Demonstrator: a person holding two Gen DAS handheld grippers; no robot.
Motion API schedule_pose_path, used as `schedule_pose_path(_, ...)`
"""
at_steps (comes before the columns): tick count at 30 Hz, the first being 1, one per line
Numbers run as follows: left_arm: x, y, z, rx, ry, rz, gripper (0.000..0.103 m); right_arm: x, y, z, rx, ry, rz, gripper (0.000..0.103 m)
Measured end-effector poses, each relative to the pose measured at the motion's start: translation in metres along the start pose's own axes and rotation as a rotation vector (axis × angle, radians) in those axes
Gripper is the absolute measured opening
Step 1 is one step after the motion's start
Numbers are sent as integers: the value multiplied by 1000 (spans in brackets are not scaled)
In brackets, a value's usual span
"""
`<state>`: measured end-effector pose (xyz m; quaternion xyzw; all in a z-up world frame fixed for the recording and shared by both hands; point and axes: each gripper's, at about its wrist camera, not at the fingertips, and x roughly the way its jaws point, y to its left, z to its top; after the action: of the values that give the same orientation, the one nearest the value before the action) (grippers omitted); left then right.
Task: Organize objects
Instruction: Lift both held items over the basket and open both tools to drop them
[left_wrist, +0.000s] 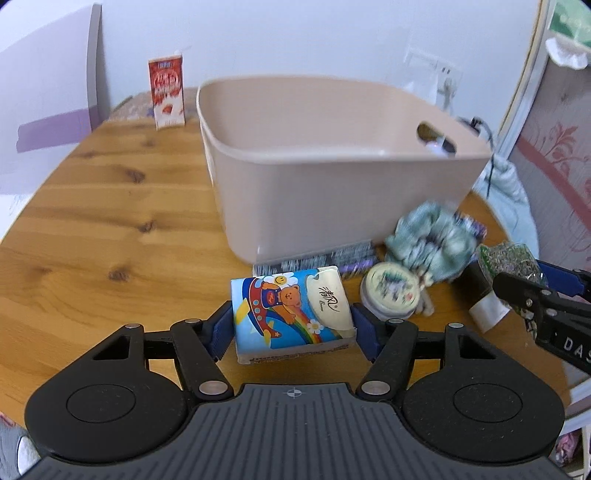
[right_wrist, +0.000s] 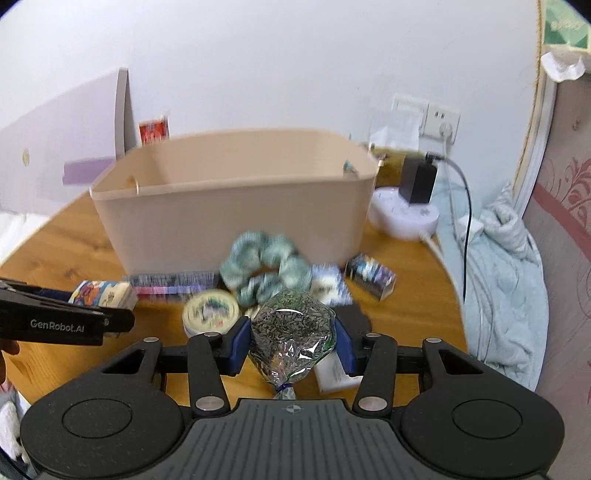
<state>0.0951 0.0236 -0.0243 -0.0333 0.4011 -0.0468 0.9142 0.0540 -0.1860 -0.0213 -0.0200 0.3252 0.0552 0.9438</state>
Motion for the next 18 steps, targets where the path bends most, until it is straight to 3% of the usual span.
schedule_pose_path(10, -43, 2, 45, 17, -166, -3, 67, -19, -5, 49, -20, -169, -17, 45)
schedule_pose_path(18, -24, -3, 93, 25, -229, 51, 67, 0, -3, 85, -17, -241, -7, 45)
